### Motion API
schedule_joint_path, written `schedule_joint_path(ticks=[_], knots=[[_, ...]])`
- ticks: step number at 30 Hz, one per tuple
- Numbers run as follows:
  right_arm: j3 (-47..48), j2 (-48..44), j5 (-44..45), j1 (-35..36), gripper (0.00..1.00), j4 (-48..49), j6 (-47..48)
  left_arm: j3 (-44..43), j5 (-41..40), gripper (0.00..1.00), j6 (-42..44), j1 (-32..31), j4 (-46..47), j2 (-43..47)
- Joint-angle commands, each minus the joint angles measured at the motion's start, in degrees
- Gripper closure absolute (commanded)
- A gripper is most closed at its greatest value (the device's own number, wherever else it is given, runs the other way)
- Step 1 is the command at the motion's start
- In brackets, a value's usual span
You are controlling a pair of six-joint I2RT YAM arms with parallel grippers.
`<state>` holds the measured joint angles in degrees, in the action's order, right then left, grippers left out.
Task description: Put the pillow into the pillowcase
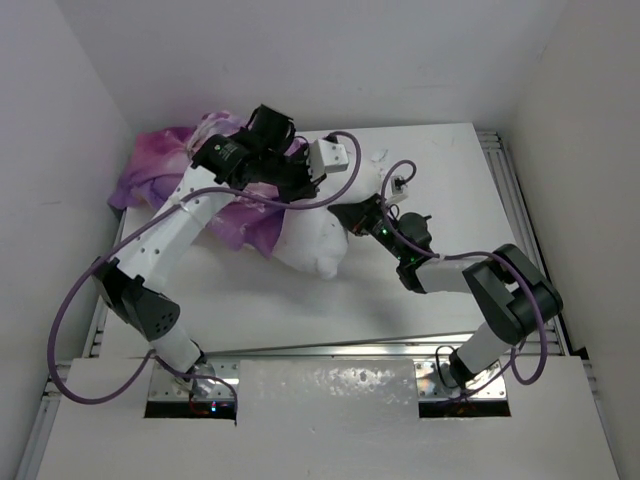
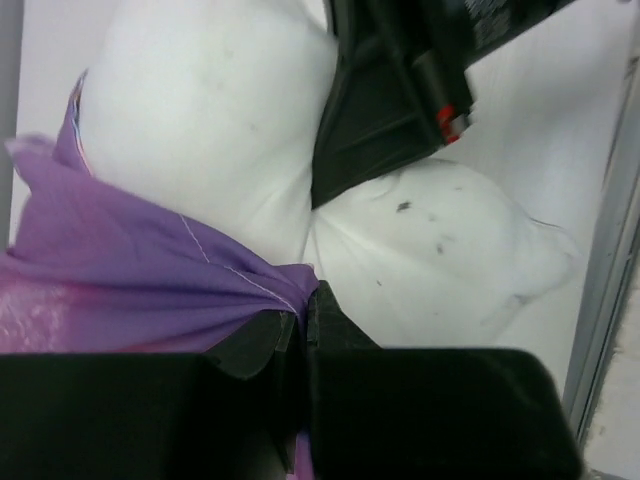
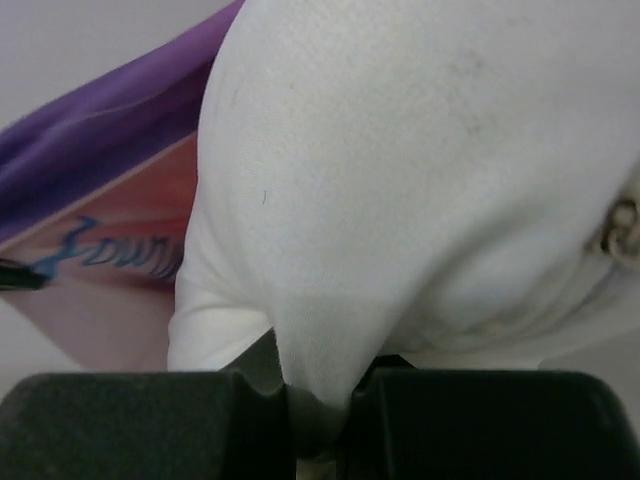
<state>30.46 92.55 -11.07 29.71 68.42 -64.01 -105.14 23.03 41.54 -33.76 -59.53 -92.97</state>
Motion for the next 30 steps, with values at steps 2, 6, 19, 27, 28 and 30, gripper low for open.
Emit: schedule_joint_path(ticks=[2,6,19,27,28,30], knots=[[4.2,0.3,11.1,2.4,1.00,18.4,3.3,-10.3,23.9,1.00,-0.9,-2.9,-0.3,-0.3],[5.4,3.5,16.6,6.0,1.00,18.3,5.5,-14.9,25.6,1.00,-2.5,-4.6,0.6,-3.1],[3.6,-7.8,16.8,10.2,1.00,17.0,13.1,-13.7,-5.9,1.00,-11.6,-4.3,11.7,-4.9],[11.4,-16.8,11.2,12.6,1.00,3.8,20.3,-38.1,-0.9,1.00,-18.1,-1.5,14.9,-11.4],[15.9,-16.0,9.9,12.7,1.00,1.7,22.2,-41.6,-1.1,1.00,-18.5,-3.2,17.6,-10.9],[21.5,-14.3,9.6,12.9,1.00,-4.6,24.1,-43.1,0.4,1.00,-19.1,-4.3,20.5,-9.9]])
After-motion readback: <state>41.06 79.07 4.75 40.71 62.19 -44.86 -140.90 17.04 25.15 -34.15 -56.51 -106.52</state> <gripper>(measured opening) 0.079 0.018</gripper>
